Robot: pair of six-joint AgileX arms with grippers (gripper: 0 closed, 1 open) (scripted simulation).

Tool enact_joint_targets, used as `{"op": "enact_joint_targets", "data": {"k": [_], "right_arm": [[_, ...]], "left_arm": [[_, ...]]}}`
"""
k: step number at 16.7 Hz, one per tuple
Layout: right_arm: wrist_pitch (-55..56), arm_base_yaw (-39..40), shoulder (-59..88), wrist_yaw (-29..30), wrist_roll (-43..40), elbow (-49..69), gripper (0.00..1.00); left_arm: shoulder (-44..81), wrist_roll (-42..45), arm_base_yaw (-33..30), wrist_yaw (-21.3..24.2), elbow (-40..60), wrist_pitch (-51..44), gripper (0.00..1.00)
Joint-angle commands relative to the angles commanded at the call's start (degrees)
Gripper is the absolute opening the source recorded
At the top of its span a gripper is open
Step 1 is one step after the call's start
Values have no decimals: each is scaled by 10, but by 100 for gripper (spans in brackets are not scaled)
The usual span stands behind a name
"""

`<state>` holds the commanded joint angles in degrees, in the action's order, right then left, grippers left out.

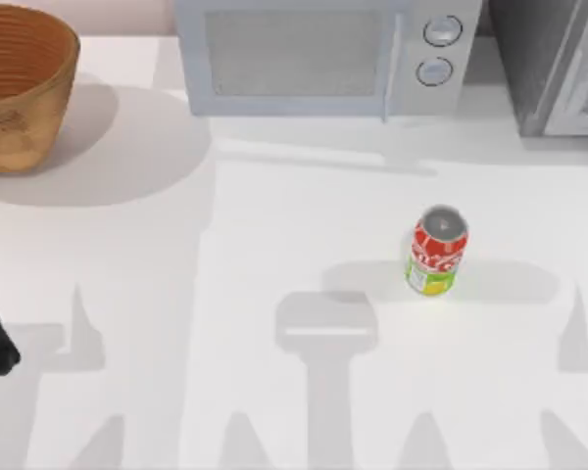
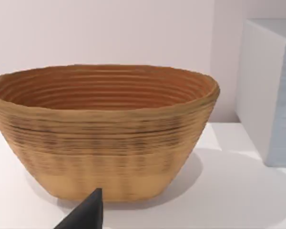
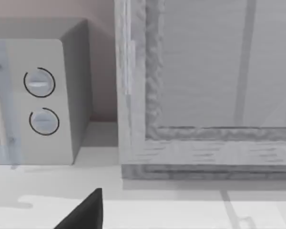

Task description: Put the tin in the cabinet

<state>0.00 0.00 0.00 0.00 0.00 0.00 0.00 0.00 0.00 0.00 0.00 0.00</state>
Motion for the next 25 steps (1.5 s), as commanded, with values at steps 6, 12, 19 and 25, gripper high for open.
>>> {"op": "enact_joint_targets", "data": {"k": [6, 12, 19, 25], "right_arm": [[43, 19, 56, 25, 4, 12, 100], [211, 105, 287, 120, 21, 56, 100], [493, 256, 670, 270, 46, 127, 100], [738, 383, 999, 399, 63, 191, 100]], "left_arm": [[0, 0, 0, 0, 0, 0, 100], [0, 0, 0, 0, 0, 0, 100], [0, 0, 0, 0, 0, 0, 100], [0, 0, 0, 0, 0, 0, 100]]}}
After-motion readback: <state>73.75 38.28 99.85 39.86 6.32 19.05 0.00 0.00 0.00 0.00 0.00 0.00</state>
